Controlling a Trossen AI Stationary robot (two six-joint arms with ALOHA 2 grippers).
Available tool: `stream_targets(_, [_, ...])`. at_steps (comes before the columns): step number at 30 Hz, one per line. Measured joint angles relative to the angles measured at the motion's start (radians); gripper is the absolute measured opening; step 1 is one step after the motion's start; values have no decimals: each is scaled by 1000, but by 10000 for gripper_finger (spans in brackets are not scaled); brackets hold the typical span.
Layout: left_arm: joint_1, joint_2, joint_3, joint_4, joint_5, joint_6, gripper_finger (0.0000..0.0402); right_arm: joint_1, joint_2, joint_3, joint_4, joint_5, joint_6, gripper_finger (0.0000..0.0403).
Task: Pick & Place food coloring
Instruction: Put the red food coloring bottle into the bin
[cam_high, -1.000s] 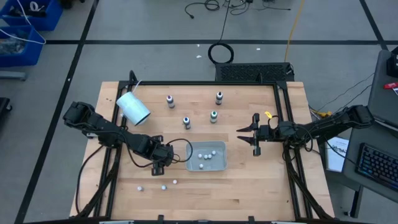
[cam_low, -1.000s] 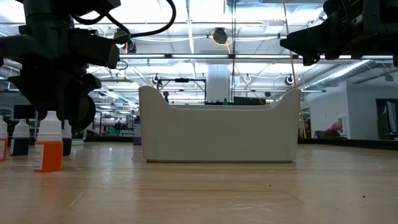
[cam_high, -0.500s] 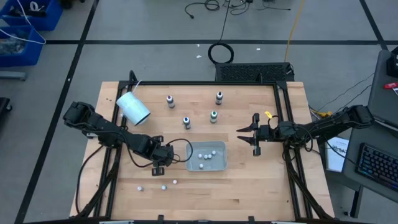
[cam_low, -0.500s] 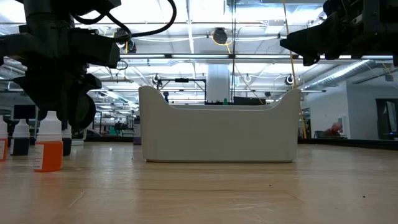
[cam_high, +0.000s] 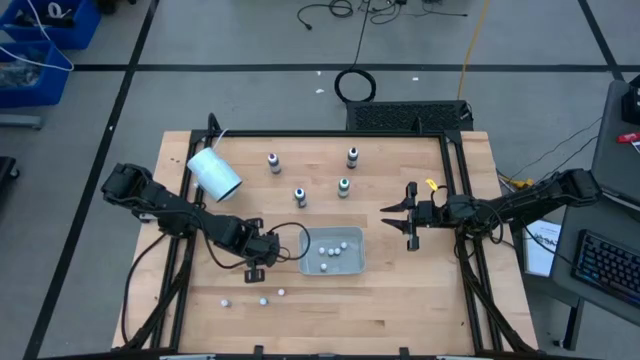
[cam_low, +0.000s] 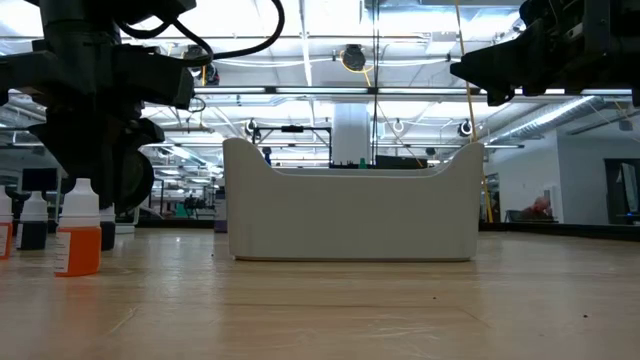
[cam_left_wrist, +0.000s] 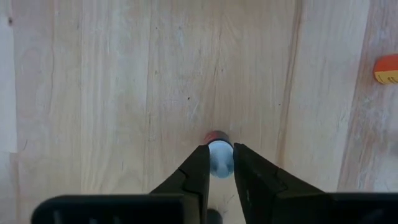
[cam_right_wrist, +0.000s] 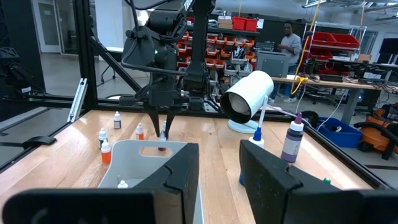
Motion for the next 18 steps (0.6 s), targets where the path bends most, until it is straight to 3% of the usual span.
stream_targets(18, [0,0,0,5,-11,-1,170,0,0,0,0,0,0,105])
